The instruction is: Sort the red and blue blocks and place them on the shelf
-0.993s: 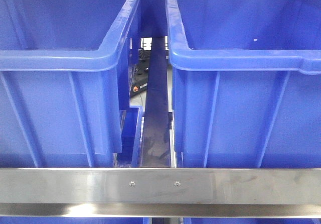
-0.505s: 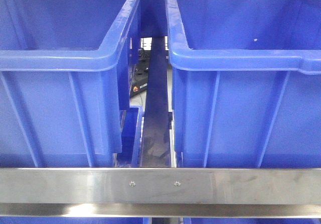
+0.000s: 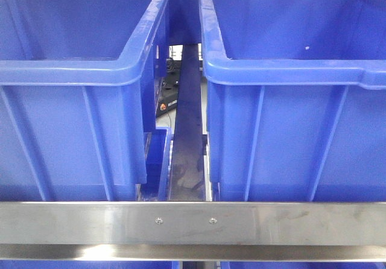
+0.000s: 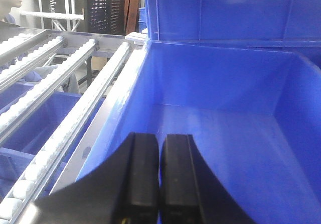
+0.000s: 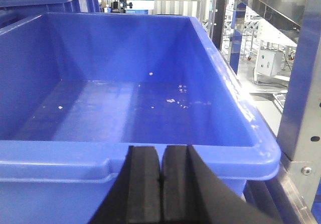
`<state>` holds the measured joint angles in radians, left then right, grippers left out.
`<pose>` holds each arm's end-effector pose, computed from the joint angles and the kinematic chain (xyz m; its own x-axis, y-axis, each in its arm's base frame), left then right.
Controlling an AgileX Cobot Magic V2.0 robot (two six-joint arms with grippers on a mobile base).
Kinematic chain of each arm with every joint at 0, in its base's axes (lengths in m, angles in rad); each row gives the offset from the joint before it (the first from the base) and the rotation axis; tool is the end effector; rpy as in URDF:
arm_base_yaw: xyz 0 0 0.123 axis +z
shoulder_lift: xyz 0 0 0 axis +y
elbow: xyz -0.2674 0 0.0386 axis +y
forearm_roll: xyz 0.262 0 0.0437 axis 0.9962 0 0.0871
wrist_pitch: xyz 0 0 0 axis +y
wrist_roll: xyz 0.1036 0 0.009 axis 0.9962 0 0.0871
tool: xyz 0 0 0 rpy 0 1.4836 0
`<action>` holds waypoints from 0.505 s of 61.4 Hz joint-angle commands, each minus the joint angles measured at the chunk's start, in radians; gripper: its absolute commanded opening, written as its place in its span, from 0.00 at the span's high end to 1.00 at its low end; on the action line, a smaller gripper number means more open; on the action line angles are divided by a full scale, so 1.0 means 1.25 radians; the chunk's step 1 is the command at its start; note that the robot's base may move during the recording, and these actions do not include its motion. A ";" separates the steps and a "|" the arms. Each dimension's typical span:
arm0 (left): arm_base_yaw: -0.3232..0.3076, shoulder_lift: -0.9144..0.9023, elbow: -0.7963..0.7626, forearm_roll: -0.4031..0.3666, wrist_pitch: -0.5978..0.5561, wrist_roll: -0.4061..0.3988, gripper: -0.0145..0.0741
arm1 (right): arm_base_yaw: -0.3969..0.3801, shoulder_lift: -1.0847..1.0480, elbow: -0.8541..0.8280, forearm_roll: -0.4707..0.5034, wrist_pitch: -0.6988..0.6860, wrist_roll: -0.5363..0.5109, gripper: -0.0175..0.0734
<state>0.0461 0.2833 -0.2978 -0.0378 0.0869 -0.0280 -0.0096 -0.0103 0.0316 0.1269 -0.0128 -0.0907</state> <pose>0.1193 0.0052 0.2838 0.0176 -0.0649 -0.9977 -0.0417 0.9970 -0.0656 0.0988 -0.0011 0.2051 0.0789 0.0354 -0.9963 0.0084 0.9993 0.0362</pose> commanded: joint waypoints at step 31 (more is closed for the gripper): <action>-0.095 -0.082 0.203 0.030 -0.123 -0.002 0.70 | -0.005 -0.017 -0.019 -0.002 -0.075 -0.005 0.78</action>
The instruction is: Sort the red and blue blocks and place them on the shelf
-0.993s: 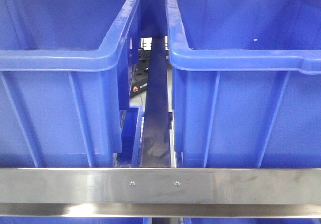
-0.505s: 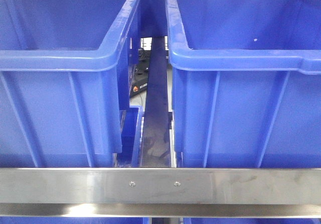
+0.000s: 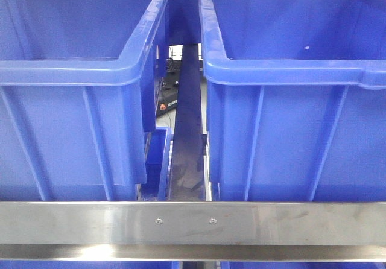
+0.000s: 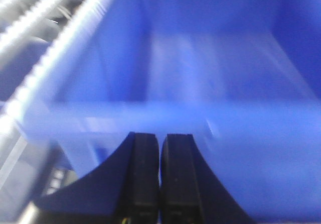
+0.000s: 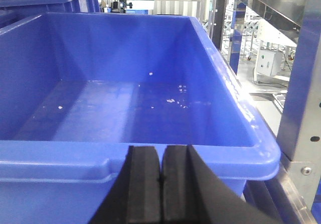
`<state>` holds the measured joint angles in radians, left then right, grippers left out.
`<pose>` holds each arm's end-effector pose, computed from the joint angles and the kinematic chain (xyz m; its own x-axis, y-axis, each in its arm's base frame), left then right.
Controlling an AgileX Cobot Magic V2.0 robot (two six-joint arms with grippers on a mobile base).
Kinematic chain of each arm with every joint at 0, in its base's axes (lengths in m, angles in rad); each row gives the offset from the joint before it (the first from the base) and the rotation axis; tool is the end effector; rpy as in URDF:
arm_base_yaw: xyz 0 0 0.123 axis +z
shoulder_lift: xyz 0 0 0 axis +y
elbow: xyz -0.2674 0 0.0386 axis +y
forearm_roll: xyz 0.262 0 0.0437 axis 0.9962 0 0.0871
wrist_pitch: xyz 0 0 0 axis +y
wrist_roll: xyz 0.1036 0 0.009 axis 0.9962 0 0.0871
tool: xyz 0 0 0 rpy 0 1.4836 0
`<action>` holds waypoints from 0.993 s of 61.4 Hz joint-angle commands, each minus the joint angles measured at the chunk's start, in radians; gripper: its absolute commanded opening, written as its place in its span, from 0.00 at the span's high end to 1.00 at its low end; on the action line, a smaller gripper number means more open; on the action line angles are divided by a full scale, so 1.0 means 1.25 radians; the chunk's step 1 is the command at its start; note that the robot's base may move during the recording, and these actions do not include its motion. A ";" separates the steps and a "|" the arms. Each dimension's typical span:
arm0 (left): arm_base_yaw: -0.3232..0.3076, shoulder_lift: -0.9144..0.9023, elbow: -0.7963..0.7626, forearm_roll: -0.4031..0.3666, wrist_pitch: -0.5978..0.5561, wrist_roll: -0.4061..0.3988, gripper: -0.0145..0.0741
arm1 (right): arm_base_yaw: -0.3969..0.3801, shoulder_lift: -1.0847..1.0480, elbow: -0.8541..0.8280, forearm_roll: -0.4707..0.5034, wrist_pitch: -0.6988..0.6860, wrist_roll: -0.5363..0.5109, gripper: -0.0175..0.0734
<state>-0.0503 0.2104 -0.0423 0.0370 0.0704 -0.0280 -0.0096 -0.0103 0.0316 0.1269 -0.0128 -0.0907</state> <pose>0.1148 -0.0055 0.2001 -0.1501 0.0165 -0.9885 0.0490 0.9988 0.0092 0.0988 -0.0011 0.2051 0.0789 0.0354 -0.9963 0.0084 0.9993 0.0362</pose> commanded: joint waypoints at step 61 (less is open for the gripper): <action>-0.021 -0.186 0.061 -0.084 -0.066 0.034 0.70 | -0.005 -0.017 -0.019 -0.002 -0.075 -0.005 0.78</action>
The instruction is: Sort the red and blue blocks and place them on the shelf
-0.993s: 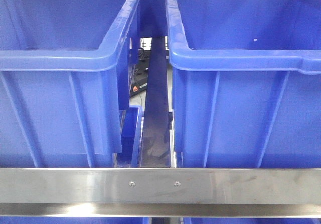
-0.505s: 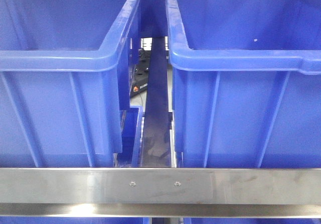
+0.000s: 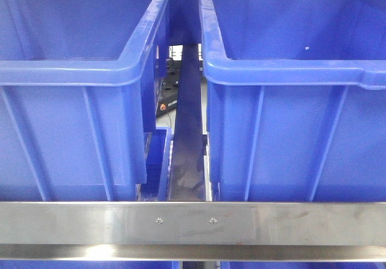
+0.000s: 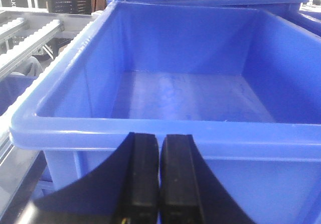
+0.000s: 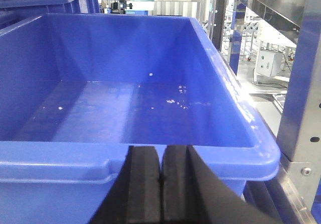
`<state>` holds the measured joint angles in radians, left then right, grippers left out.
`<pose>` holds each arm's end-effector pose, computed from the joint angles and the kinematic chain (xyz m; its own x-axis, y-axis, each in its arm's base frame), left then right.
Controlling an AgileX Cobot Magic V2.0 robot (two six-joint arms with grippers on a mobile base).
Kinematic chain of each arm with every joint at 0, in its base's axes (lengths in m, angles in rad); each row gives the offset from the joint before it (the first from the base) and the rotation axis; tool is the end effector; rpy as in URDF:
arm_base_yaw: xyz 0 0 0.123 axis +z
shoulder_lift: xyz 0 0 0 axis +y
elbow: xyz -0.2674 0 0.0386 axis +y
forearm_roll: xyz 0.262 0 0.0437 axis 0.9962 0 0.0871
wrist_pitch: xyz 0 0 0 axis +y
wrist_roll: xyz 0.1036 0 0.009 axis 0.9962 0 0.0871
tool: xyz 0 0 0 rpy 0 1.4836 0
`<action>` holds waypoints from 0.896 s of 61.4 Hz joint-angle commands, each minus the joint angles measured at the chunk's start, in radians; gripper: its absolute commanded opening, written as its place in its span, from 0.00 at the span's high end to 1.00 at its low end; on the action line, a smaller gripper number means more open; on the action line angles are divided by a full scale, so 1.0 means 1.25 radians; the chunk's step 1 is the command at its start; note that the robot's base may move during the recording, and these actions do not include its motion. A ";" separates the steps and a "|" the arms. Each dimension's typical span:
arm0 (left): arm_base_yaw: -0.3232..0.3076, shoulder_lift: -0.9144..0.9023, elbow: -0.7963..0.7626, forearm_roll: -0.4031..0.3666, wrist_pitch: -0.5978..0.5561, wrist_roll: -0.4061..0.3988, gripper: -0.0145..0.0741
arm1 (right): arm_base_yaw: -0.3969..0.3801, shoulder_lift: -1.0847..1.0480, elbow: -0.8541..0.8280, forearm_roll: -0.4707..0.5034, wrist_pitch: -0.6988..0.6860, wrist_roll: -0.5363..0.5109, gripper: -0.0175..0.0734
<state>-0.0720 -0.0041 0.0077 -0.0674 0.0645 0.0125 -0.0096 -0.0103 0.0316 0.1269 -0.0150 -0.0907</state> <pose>0.0983 -0.0075 0.2052 0.0150 -0.0560 -0.9983 0.0772 0.9955 -0.0546 0.0987 -0.0011 0.2053 0.0810 0.0354 -0.9961 0.0086 0.9993 0.0362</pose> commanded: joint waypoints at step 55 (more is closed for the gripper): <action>-0.004 -0.014 0.021 0.000 -0.096 0.001 0.70 | -0.005 -0.017 -0.019 -0.002 -0.074 -0.005 0.78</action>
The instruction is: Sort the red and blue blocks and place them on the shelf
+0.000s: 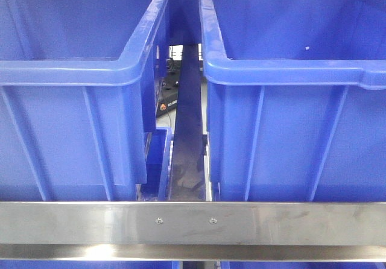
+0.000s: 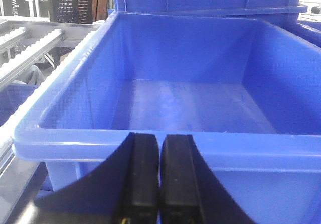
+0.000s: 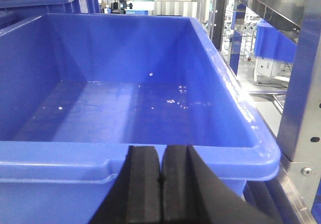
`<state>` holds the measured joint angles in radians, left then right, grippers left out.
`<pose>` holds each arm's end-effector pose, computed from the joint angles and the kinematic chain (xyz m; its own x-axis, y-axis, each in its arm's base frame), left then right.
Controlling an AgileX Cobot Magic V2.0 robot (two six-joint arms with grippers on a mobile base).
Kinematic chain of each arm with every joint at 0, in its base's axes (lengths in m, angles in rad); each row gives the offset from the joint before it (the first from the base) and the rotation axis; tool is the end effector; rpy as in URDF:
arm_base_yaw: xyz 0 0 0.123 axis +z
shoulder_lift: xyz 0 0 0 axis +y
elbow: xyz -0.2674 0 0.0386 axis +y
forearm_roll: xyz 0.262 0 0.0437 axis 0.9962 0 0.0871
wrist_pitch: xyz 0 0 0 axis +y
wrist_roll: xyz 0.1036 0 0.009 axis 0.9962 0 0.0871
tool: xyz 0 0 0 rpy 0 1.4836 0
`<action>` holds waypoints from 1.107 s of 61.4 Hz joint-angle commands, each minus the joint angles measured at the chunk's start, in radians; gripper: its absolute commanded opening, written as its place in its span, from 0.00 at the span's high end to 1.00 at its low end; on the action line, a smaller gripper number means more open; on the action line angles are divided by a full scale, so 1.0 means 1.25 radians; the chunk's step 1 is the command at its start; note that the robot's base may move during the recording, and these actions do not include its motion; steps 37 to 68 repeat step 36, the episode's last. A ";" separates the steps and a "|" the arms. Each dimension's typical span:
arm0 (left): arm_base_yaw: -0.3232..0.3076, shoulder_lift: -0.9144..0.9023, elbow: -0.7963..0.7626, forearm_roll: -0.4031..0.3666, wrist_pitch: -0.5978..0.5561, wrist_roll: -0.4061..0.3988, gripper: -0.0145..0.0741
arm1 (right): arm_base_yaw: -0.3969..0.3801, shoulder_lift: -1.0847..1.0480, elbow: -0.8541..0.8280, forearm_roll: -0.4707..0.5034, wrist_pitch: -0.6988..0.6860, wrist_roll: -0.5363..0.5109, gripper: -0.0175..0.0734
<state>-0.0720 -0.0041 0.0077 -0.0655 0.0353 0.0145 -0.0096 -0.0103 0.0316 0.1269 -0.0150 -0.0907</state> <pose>0.0982 -0.0073 0.2082 0.0444 -0.0543 -0.9975 0.0766 0.9958 -0.0508 0.0987 -0.0011 0.2053 0.0810 0.0354 -0.9961 0.0086 0.9993 0.0362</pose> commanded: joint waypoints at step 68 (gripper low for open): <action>-0.004 -0.014 0.021 -0.002 -0.072 0.000 0.70 | -0.005 -0.017 -0.019 -0.002 -0.074 -0.005 0.78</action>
